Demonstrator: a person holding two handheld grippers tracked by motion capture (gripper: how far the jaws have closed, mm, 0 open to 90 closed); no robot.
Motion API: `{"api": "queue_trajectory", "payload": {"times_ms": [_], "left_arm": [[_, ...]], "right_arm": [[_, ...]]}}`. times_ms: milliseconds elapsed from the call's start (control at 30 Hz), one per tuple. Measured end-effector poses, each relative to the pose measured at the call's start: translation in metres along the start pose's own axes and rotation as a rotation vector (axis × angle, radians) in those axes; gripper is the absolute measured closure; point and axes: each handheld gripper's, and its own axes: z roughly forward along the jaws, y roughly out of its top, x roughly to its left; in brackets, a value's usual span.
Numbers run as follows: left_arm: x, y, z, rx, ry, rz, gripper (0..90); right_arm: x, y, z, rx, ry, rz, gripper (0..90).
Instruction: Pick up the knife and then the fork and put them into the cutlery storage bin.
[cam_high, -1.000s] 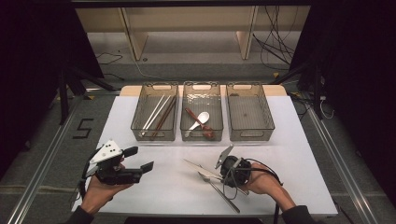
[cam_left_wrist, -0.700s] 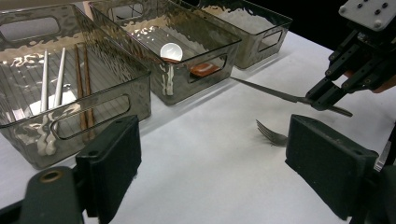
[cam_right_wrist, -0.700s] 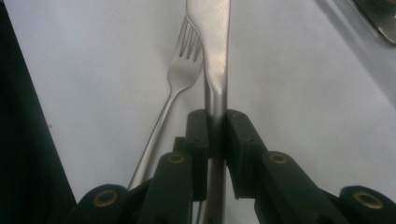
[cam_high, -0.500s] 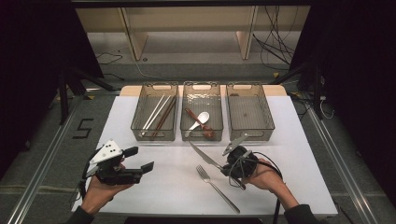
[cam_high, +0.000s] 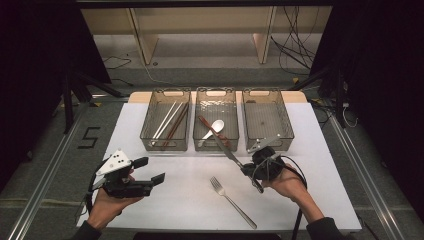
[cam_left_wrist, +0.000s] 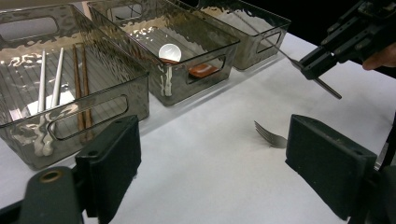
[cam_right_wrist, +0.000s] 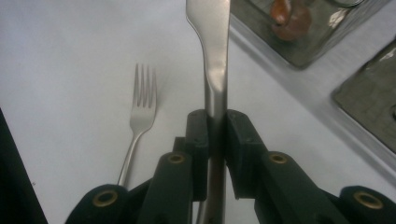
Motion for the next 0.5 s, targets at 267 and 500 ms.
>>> {"api": "queue_trajectory", "payload": {"times_ms": [267,500], "left_arm": [[0.001,0.000,0.001,0.001,0.001,-0.003,17.5],[0.001,0.000,0.001,-0.001,0.002,-0.006,17.5]], "right_arm": [[-0.018,0.004,-0.010,-0.071,-0.024,0.074,80.8],[-0.038,0.012,-0.018,-0.117,-0.065,0.126,80.7]]}}
